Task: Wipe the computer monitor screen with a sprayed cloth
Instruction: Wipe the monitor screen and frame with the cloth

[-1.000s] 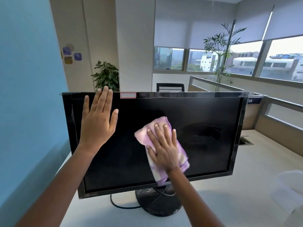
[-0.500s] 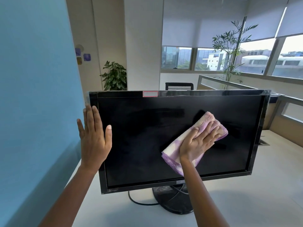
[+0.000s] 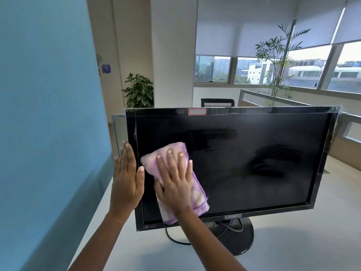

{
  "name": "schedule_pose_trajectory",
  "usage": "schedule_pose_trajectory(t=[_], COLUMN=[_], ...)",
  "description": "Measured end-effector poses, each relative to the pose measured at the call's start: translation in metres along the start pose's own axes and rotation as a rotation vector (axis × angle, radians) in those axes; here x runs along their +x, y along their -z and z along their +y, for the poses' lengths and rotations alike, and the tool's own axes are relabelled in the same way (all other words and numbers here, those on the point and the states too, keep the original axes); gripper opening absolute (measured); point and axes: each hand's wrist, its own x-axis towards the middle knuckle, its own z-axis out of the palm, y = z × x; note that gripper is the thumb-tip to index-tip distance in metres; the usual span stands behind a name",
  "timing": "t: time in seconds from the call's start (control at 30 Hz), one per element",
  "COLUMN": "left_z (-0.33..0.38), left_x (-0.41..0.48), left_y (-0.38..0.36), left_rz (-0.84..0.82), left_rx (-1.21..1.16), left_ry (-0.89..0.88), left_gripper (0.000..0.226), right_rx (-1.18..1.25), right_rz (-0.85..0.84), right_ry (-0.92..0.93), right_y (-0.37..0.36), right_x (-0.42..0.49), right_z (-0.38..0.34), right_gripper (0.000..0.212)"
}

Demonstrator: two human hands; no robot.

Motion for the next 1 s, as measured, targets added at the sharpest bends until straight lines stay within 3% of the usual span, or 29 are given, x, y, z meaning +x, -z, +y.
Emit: schedule_pose_trajectory(t=[0.13,0.23,0.47,0.63,0.73,1.0], left_z=[-0.006,-0.008,-0.003,0.003,0.004,0.005], left_x=[-0.008,-0.014,-0.024,-0.026,-0.027,-0.029], left_y=[0.000,0.001,0.007,0.011,0.013,0.006], left_rz=[-0.027,-0.053,-0.092,-0.091,-0.083,-0.072], left_rx=[0.001,-0.021,-0.201,-0.294,-0.327,-0.310], left_ry=[-0.033,-0.033,0.014,0.045,0.056,0.088], left_gripper=[0.059,0.058,0.055,0.051,0.051,0.056], right_rx=[-0.104,-0.130,0.038,0.223,0.187,0.021], right_rz=[-0.016,-0.022,0.060,0.165,0.127,-0.056], right_ry=[0.195,0.157,-0.457,-0.765,-0.682,-0.111], right_y=[0.001,0.010,0.031,0.027,0.020,-0.005], right_x=[-0.008,-0.008,-0.011,0.008,0.020,-0.001], right_z=[0.020,0.048,0.102,0.070,0.034,-0.028], right_gripper=[0.054,0.057,0.058,0.061,0.062,0.057])
